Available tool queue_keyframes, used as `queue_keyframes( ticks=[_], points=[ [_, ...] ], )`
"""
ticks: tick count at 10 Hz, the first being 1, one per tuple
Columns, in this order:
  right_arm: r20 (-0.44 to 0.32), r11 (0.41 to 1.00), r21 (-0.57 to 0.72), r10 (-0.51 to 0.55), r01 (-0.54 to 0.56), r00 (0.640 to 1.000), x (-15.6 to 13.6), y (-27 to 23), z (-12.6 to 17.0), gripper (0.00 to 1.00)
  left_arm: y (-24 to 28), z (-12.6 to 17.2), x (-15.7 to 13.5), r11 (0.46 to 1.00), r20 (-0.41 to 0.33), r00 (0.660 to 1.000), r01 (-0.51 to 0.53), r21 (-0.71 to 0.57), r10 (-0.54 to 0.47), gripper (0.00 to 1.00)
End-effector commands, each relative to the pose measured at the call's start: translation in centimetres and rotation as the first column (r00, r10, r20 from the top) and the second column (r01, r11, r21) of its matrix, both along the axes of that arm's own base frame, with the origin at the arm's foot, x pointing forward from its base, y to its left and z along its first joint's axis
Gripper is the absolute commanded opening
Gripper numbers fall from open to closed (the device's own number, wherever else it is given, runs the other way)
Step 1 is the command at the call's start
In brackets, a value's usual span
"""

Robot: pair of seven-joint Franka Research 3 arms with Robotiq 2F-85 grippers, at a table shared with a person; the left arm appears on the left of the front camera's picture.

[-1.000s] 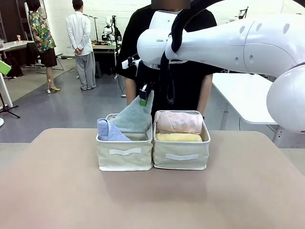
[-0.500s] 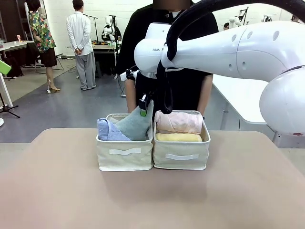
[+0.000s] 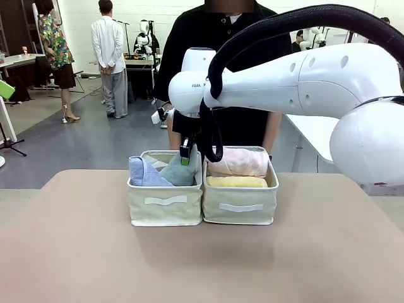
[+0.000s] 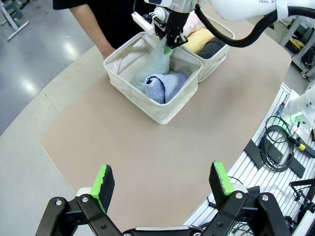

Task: Sort the towels based on their folding style.
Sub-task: Pick up another triangle-folded towel from the table and place it in the left Fabric basket.

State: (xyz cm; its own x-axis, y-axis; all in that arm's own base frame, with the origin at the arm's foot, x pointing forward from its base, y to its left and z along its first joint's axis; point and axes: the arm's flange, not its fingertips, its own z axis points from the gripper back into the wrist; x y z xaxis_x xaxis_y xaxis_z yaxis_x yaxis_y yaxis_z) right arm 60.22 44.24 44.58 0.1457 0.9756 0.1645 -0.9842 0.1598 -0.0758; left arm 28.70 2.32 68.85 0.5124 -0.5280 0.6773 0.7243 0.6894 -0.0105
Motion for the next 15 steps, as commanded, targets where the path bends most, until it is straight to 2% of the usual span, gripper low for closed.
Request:
queue_keyframes(
  ticks=[1,4,7,8,9,10,11,12,15],
  points=[
    [0.028,1.0,-0.009,0.014,-0.013,1.0,0.4,0.5,-0.6,0.19,0.0,0.0,0.1,1.0,0.006,1.0,0.004,-0.002,-0.004,1.0],
    [0.002,1.0,-0.009,0.026,-0.026,1.0,0.3,0.5,-0.7,0.19,0.0,0.0,0.1,1.0,0.006,1.0,0.004,-0.002,-0.004,1.0],
    [0.018,0.999,-0.023,0.044,-0.044,0.999,-0.1,0.4,-0.1,0.19,0.0,0.0,0.1,1.0,0.006,1.0,0.004,-0.002,-0.004,1.0],
    [0.023,0.999,-0.021,0.048,-0.048,0.999,-0.1,0.4,-0.1,0.79,0.0,0.0,0.1,1.0,0.006,1.0,0.004,-0.002,-0.004,1.0],
    [0.019,0.999,-0.019,0.049,-0.049,0.999,-0.1,0.4,-0.1,0.79,0.0,0.0,0.1,1.0,0.006,1.0,0.004,-0.002,-0.004,1.0],
    [0.019,0.998,-0.023,0.052,-0.051,0.998,-0.1,0.4,-0.1,1.0,0.0,0.0,0.1,1.0,0.006,1.0,0.004,-0.002,-0.004,1.0],
    [0.02,0.998,-0.024,0.056,-0.056,0.998,-0.1,0.5,0.0,0.83,0.0,0.0,0.1,1.0,0.006,1.0,0.004,-0.002,-0.004,1.0],
    [0.022,0.998,-0.023,0.057,-0.057,0.998,-0.1,0.5,0.1,1.0,0.0,0.0,0.1,1.0,0.006,1.0,0.004,-0.002,-0.004,1.0],
    [0.026,0.997,-0.044,0.062,-0.061,0.998,-0.2,0.7,0.4,1.0,0.0,0.0,0.1,1.0,0.006,1.0,0.004,-0.002,-0.004,1.0]
  ],
)
